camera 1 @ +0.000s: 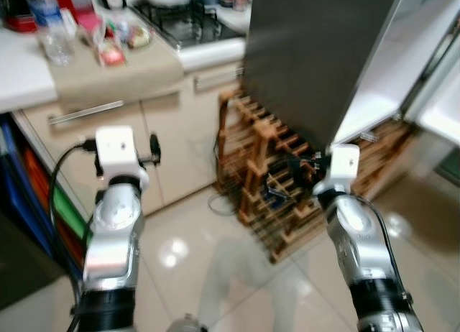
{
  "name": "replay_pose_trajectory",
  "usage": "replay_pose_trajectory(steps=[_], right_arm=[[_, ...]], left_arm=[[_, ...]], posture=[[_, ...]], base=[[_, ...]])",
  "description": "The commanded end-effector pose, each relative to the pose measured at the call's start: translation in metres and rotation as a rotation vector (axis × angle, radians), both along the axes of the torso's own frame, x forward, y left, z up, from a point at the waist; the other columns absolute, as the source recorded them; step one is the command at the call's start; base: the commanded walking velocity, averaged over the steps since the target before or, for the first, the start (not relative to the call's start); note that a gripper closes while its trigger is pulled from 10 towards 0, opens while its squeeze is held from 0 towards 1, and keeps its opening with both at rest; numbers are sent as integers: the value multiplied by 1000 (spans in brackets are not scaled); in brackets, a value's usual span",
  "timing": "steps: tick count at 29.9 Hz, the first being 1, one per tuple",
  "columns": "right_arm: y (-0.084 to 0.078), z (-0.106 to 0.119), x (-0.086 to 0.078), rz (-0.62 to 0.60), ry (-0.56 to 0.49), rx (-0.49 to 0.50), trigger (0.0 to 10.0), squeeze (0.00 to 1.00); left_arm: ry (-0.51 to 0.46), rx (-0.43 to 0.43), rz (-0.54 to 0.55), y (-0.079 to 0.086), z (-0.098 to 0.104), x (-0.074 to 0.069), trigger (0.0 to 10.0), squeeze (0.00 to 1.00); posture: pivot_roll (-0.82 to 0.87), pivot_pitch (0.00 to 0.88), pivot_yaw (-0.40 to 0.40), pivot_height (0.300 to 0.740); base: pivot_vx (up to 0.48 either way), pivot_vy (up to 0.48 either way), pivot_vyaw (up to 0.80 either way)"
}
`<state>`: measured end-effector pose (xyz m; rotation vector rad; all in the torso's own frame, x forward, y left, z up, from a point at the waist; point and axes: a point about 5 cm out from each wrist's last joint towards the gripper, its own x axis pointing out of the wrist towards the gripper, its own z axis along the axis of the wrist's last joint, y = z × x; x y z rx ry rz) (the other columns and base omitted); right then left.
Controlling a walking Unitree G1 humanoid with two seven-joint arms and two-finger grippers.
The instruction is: Restocking fridge
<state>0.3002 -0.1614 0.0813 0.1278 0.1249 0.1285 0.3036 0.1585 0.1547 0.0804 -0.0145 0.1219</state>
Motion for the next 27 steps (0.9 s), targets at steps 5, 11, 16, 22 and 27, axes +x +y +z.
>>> replay_pose_trajectory(steps=[5, 11, 16, 22, 27], right_arm=[[6, 15, 4, 23, -64, -10, 10000, 0], [3, 16, 7, 54, -63, -36, 10000, 0], [1, 16, 10, 31, -57, -69, 10000, 0], [-6, 22, 15, 9, -76, -71, 10000, 0], [-13, 27, 16, -12, -100, -92, 10000, 0]], left_arm=[[18, -2, 19, -2, 1, 4, 10000, 0], [62, 22, 128, 27, -15, -10, 10000, 0], [120, -11, 223, 54, -33, -27, 10000, 0], [35, -13, 134, 33, -19, -8, 10000, 0], [8, -31, 81, 19, -14, -5, 10000, 0]], posture=[[56, 0, -1, 740], [60, 0, -22, 740], [68, 0, -24, 740], [56, 0, 0, 740], [42, 0, 9, 740]], base=[[0, 0, 511], [0, 0, 482], [0, 0, 470], [0, 0, 0], [0, 0, 595]])
